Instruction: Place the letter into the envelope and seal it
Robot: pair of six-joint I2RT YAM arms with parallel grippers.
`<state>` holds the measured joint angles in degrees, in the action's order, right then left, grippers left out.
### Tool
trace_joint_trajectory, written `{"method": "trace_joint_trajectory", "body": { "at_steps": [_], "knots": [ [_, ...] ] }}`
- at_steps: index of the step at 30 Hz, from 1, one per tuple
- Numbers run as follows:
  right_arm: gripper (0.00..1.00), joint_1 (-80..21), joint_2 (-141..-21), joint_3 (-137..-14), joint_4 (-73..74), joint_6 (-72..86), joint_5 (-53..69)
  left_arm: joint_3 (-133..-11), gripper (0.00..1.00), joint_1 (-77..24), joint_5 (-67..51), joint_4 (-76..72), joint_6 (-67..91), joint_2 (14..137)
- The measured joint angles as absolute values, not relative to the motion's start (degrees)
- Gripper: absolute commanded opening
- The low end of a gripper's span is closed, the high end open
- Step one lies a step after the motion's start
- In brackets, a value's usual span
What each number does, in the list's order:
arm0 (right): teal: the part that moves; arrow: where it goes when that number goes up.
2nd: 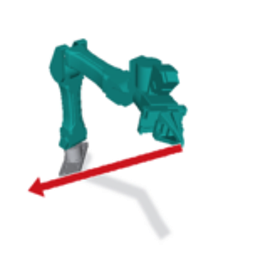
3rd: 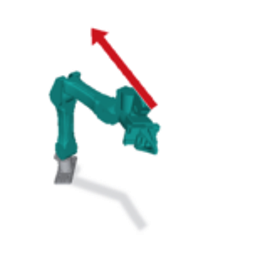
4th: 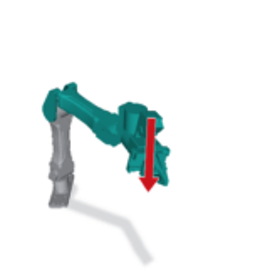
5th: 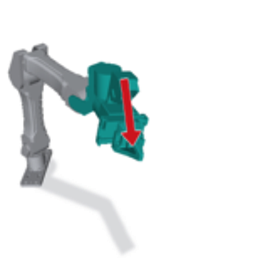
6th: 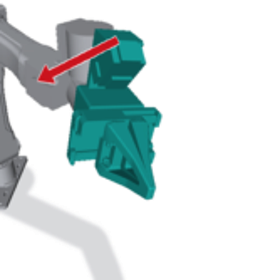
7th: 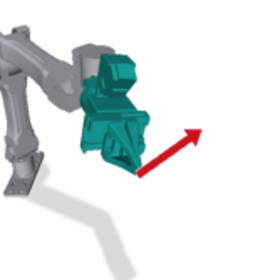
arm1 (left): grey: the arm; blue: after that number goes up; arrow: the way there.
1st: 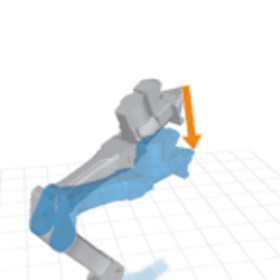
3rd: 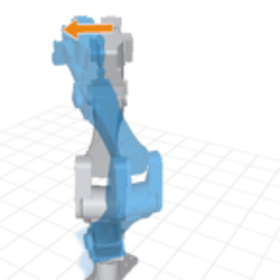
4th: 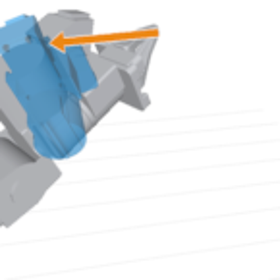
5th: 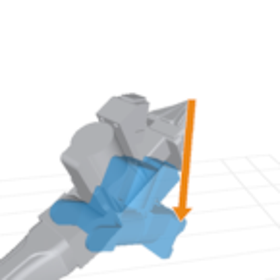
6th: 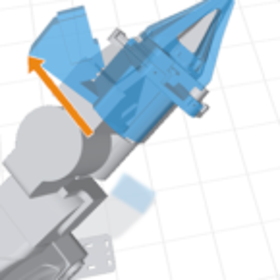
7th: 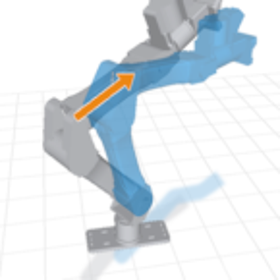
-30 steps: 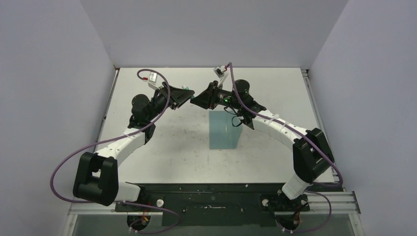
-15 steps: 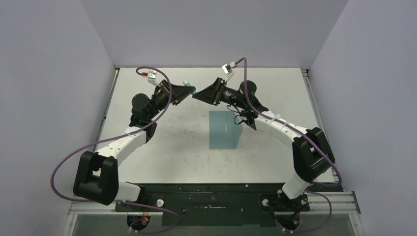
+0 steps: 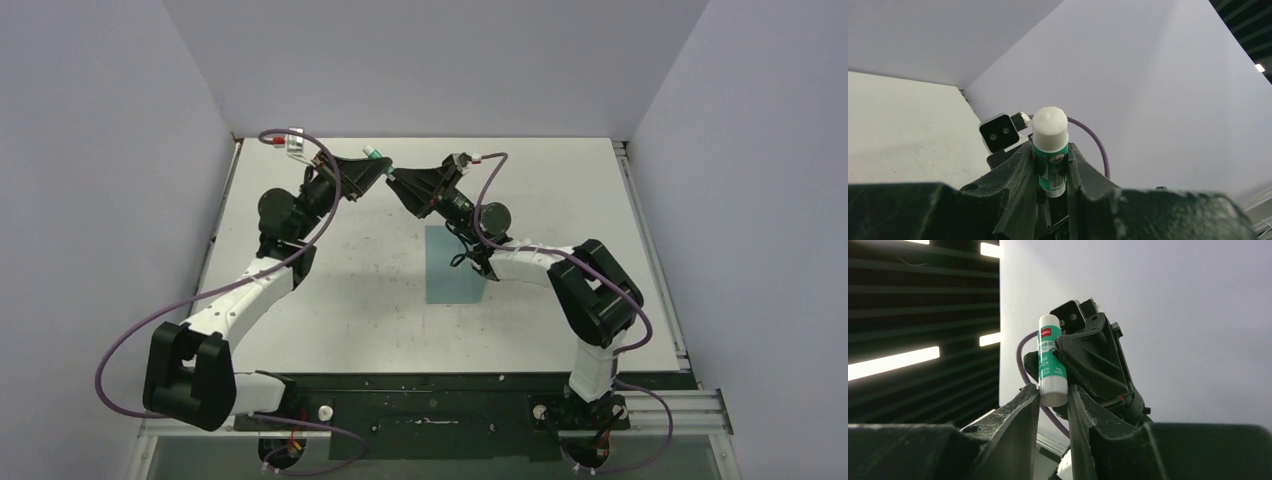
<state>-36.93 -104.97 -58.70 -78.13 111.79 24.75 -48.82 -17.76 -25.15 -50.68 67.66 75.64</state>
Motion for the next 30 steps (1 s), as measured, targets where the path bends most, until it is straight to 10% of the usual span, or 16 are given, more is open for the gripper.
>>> {"method": "trace_joint_trajectory", "body": {
  "at_steps": [4,7,17,24,30],
  "knots": [
    [0.82,-36.1,-105.12,-58.67,-78.37,110.76,25.63,-48.82,0.0,-17.78,-22.72,-47.7,67.22,72.58],
    [0.88,-33.28,-102.08,-58.06,-69.73,99.31,27.75,-49.25,0.0,-17.23,-20.91,-43.94,66.7,69.21],
    [0.87,-41.06,-82.35,-63.2,-32.12,37.47,25.32,-53.39,0.0,-17.17,-22.09,-29.39,66.24,66.5],
    [0.61,-46.7,-79.53,-62.7,-28.51,10.7,17.1,-53.43,0.0,-17.17,-24.88,-25.47,66.78,65.49],
    [0.63,-48.99,-79.55,-57.45,-32.01,-0.56,10.76,-52.93,0.0,-17.17,-27.09,-25.39,66.89,63.4]
  ]
}}
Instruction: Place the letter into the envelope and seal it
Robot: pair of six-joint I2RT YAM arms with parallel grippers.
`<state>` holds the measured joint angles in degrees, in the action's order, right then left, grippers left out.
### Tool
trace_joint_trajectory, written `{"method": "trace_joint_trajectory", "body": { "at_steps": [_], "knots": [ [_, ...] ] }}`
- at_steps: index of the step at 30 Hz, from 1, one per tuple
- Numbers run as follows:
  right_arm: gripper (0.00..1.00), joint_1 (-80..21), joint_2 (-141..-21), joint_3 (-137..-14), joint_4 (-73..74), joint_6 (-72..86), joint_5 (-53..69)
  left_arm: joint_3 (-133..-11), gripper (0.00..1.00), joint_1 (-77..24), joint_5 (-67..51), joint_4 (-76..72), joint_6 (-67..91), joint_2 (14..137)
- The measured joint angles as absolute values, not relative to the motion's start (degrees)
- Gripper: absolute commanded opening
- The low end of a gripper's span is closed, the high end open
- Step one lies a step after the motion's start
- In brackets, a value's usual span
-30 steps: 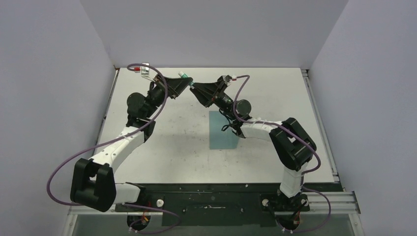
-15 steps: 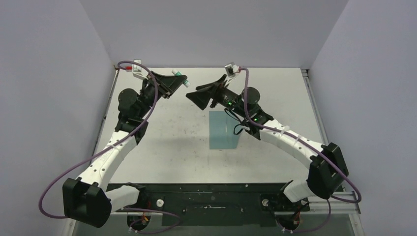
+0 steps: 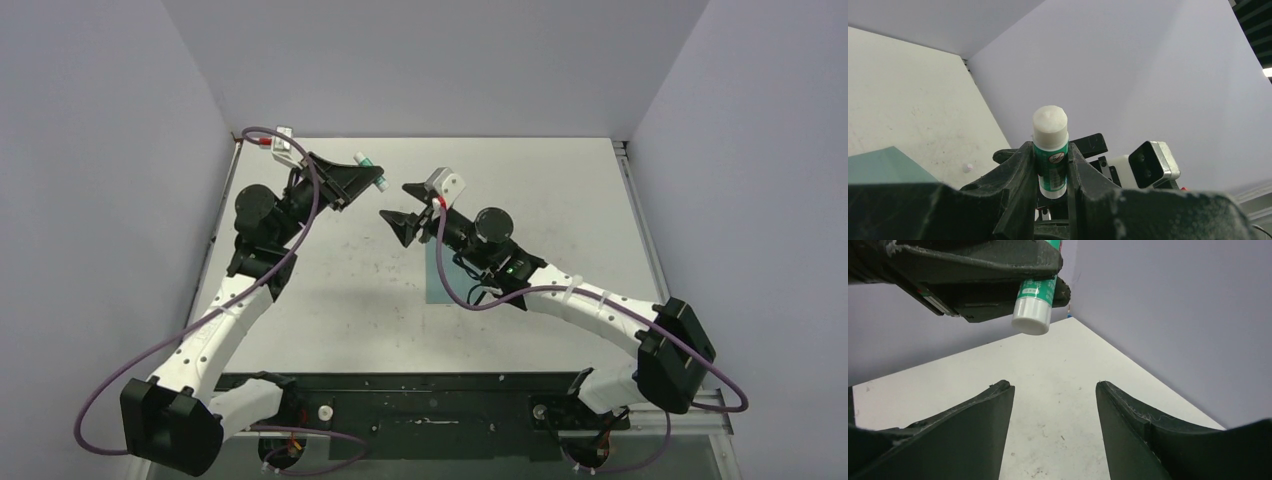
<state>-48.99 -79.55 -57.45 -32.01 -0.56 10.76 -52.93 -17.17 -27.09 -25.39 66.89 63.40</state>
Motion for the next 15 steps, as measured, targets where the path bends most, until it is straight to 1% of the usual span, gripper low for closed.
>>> {"method": "trace_joint_trajectory", "body": {
  "at_steps": [9,13,15],
  "knots": [
    [0.65,-50.3,-79.66,-56.1,-40.25,-5.37,9.41,-52.12,0.0,-17.17,-29.02,-25.19,66.87,62.78],
    [0.55,-50.3,-79.66,-55.72,-42.35,-5.48,8.78,-51.92,0.0,-17.17,-29.45,-24.99,66.85,62.76],
    [0.53,-50.35,-79.66,-55.55,-42.78,-5.58,8.86,-51.59,0.0,-17.17,-29.61,-24.95,66.87,62.7]
  ]
}}
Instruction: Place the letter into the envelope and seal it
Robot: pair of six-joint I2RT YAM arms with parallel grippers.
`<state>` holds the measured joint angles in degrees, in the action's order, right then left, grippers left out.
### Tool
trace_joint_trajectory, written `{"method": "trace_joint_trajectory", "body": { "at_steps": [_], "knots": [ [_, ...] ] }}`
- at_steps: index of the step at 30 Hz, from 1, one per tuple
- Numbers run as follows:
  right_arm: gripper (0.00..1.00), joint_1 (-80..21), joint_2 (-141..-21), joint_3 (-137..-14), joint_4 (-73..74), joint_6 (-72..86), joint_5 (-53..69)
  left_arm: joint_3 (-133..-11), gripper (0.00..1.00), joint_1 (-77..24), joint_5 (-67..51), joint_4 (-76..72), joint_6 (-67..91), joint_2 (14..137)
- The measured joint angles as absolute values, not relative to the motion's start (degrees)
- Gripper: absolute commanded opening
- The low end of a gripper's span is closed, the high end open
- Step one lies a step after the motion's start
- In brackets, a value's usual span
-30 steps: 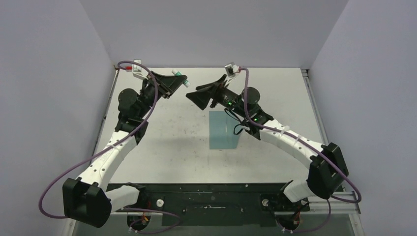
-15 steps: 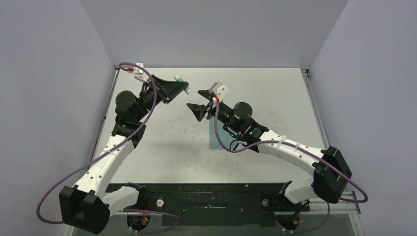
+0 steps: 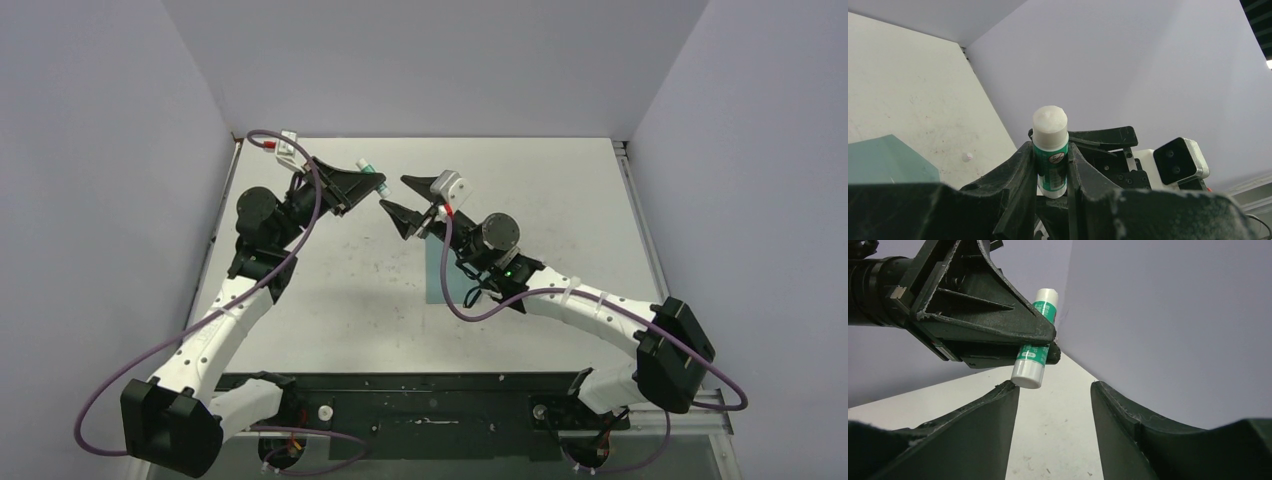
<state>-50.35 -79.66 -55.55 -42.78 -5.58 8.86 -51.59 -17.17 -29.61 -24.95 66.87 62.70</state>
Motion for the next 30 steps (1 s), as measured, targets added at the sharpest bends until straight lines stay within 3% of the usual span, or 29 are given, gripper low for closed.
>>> {"method": "trace_joint_trajectory", "body": {
  "at_steps": [6,9,14,20,25,30],
  "knots": [
    [0.58,-50.78,-79.66,-55.29,-43.03,-6.13,9.23,-50.76,0.0,-17.17,-29.91,-24.97,66.85,62.24],
    [0.55,-50.98,-79.66,-55.27,-43.79,-6.31,9.26,-50.74,0.0,-17.17,-30.17,-24.86,66.85,62.24],
    [0.38,-51.18,-79.68,-55.27,-44.14,-5.85,10.0,-50.74,0.0,-17.17,-30.46,-24.8,66.85,62.24],
    [0.06,-51.62,-80.58,-55.27,-44.4,-3.81,11.2,-50.74,0.0,-17.02,-30.46,-24.64,66.72,62.26],
    [0.05,-50.02,-80.62,-55.27,-45.67,7.25,12.84,-50.19,0.0,-16.88,-30.46,-26.98,66.92,62.26],
    [0.05,-45.67,-82.72,-55.27,-51.48,30.46,19.88,-48.27,0.0,-17.15,-29.87,-34.37,67.2,62.43]
  ]
}}
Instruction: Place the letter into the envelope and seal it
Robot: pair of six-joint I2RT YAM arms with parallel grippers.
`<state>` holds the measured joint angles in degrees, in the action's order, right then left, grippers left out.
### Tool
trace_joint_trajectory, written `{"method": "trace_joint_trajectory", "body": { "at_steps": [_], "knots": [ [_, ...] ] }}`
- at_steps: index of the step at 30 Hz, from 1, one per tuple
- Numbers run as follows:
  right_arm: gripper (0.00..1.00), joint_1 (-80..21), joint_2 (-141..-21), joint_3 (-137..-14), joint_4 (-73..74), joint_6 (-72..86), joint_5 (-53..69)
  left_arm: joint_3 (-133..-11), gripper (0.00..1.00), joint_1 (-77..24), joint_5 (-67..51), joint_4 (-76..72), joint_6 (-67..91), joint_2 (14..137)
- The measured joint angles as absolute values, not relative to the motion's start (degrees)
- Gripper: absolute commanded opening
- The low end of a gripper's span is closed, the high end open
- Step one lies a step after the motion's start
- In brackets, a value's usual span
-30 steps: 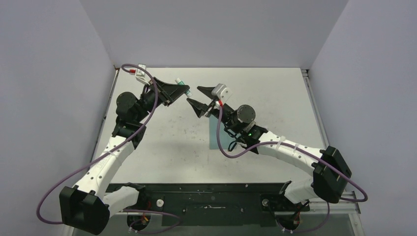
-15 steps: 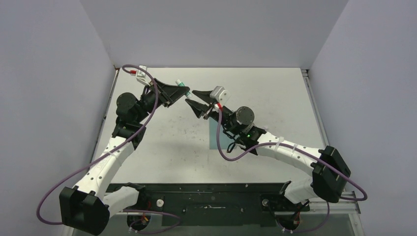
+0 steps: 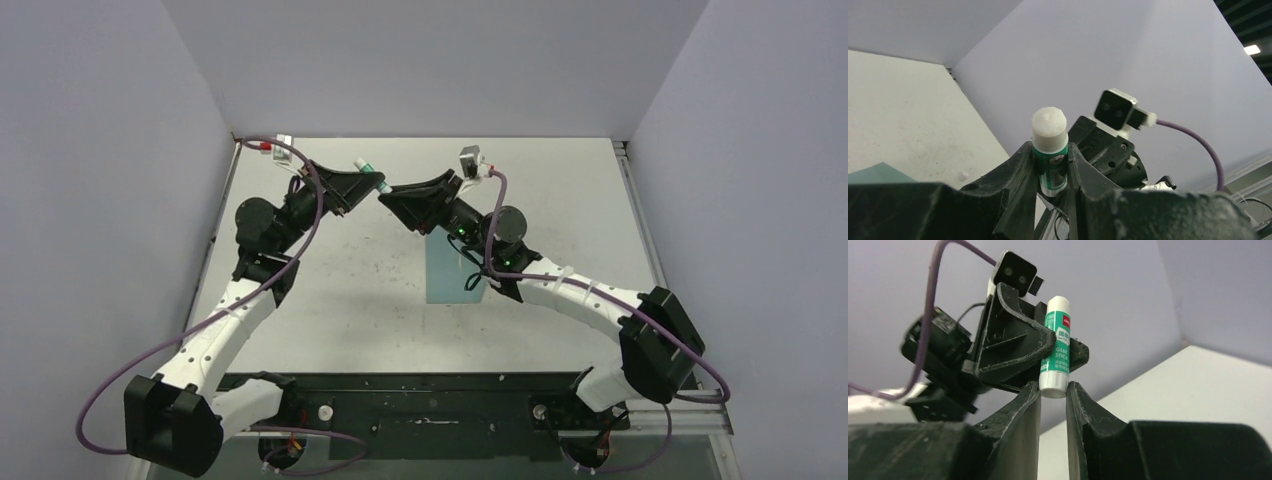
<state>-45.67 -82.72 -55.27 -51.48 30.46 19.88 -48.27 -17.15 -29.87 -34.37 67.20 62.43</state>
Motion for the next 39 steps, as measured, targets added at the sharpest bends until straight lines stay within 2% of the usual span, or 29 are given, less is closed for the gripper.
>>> {"method": "trace_joint_trajectory", "body": {
  "at_steps": [7,15,16,18,20,22,23,27,30,33,37,39],
  "knots": [
    [0.05,-43.05,-86.74,-55.27,-59.48,65.45,21.34,-46.83,0.0,-17.32,-29.89,-44.53,64.31,63.83],
    [0.07,-45.39,-92.23,-54.26,-69.82,99.04,12.97,-49.15,0.0,-15.57,-37.56,-61.56,62.78,71.11],
    [0.15,-45.89,-93.14,-54.26,-71.5,101.82,11.9,-49.58,0.0,-15.49,-38.02,-62.0,62.7,71.5],
    [0.48,-46.48,-94.45,-54.3,-73.63,105.89,10.48,-49.78,0.0,-15.27,-38.33,-61.71,62.0,71.48],
    [0.72,-46.52,-94.7,-54.33,-73.82,107.57,10.24,-49.78,0.0,-15.31,-38.24,-60.03,60.82,70.72],
    [0.83,-45.63,-94.61,-54.35,-73.47,105.78,10.96,-49.78,0.0,-15.79,-37.6,-57.08,59.96,69.25],
    [0.85,-44.82,-94.35,-54.35,-72.73,103.81,11.22,-49.78,0.0,-15.97,-37.08,-55.64,59.72,68.45],
    [0.87,-41.63,-91.07,-54.3,-67.88,89.38,12.49,-49.78,0.0,-16.08,-34.11,-50.46,61.01,65.84],
    [0.85,-41.01,-86.54,-54.33,-63.44,71.68,14.41,-49.78,0.0,-16.08,-32.34,-47.7,64.07,65.36],
    [0.82,-44.66,-81.45,-54.94,-56.86,47.72,15.31,-49.78,0.0,-16.08,-31.27,-45.3,67.13,65.36],
    [0.64,-50.7,-78.78,-56.14,-51.86,21.74,14.96,-49.78,0.0,-16.1,-30.57,-43.44,70.32,65.36],
    [0.59,-51.46,-78.7,-56.14,-50.92,12.97,14.74,-49.78,0.0,-16.1,-30.24,-42.87,71.02,65.36]
  ]
}}
